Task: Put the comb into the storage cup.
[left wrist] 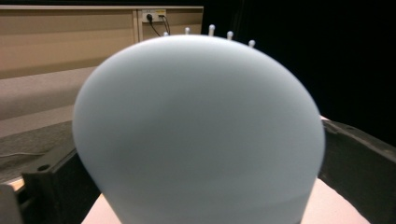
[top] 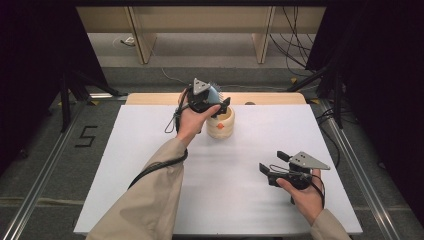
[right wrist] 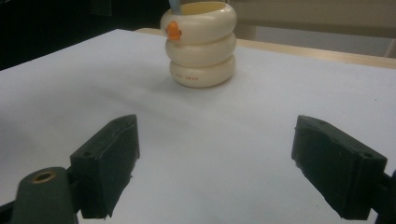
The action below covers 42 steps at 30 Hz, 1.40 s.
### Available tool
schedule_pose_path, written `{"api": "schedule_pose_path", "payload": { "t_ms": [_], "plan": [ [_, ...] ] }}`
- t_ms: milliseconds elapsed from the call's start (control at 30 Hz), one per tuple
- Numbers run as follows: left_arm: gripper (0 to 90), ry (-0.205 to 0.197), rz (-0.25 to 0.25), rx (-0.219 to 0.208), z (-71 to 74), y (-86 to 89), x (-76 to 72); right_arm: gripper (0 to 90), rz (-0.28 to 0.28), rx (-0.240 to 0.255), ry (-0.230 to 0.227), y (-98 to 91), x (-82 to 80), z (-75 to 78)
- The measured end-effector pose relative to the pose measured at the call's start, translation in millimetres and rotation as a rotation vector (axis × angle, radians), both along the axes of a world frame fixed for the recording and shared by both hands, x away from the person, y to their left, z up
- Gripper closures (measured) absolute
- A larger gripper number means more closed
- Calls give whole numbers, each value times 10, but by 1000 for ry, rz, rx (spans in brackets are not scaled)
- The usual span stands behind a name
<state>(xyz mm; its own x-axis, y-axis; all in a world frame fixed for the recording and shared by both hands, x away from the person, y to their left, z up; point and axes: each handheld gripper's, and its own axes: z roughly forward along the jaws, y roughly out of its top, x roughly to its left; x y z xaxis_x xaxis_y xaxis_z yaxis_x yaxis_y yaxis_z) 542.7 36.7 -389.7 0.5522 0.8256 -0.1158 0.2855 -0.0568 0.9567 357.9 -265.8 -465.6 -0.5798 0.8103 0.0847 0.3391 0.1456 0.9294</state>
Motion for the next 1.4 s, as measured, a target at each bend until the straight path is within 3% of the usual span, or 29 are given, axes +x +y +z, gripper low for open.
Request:
{"api": "schedule_pose_path", "payload": {
  "t_ms": [500, 1133, 1400],
  "plan": [
    [0, 4, 44, 6, 18, 234, 3, 159, 0, 1, 4, 3, 4, -4],
    [0, -9, 22, 10, 78, 438, -148, 159, -6, 4, 0, 3, 10, 6],
    [0, 4, 6, 40, 57, 539, -267, 159, -13, 4, -6, -9, 9, 24]
  ]
}}
